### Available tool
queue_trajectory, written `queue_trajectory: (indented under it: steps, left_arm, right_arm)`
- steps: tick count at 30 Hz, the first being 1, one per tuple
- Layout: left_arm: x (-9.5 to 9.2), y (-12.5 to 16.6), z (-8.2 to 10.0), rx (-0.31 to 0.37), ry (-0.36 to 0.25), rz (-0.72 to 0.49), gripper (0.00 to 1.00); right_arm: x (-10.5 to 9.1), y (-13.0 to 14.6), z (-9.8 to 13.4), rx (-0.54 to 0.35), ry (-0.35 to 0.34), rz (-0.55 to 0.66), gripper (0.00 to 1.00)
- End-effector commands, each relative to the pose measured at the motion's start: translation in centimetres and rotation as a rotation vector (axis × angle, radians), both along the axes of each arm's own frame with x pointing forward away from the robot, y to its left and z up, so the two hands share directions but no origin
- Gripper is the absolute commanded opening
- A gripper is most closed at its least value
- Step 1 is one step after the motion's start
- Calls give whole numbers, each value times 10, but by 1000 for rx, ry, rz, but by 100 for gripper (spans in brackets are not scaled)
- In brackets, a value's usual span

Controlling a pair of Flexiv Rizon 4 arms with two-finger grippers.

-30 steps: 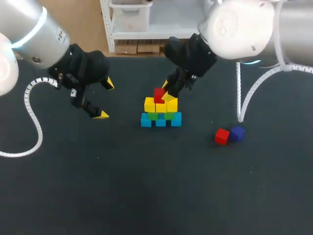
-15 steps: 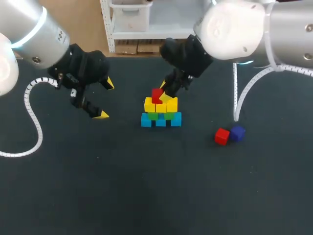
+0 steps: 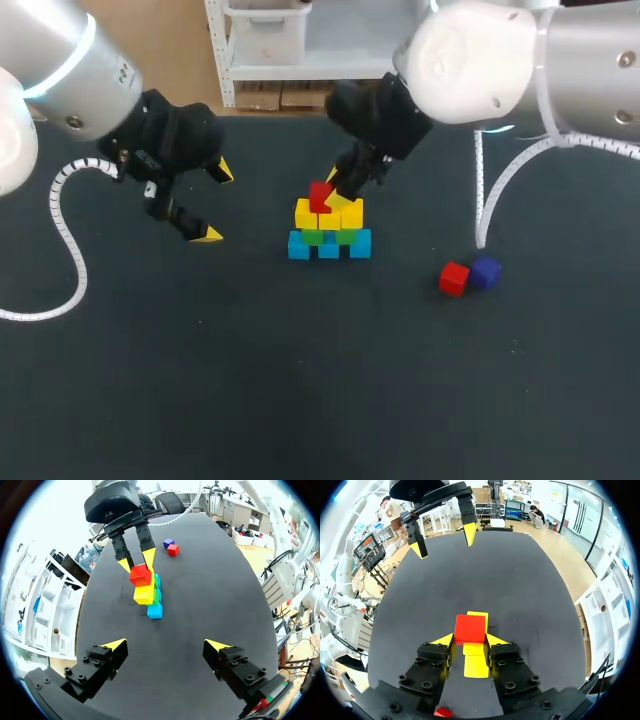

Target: Place the blue cubes, place green cubes on the blue cubes, place the yellow cubes on the green cubes, then place the red cubes on the yellow cubes, and place purple cube on the red cubes.

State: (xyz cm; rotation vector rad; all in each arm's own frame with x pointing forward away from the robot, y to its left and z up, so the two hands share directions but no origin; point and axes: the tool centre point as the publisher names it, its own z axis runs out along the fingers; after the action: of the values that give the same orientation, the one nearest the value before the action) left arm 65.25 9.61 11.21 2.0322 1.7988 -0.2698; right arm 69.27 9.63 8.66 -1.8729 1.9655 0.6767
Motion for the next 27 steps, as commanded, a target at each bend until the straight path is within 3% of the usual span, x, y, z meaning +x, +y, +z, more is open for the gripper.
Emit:
queue_trajectory:
  steps: [1, 27]
  left_arm:
    - [0, 1, -1, -4, -1, -4, 100]
    - [0, 1, -1, -4, -1, -4, 100]
  right_arm:
    - [3, 1, -1, -1, 4, 3, 0]
    - [6, 4, -5, -4, 14, 8, 3]
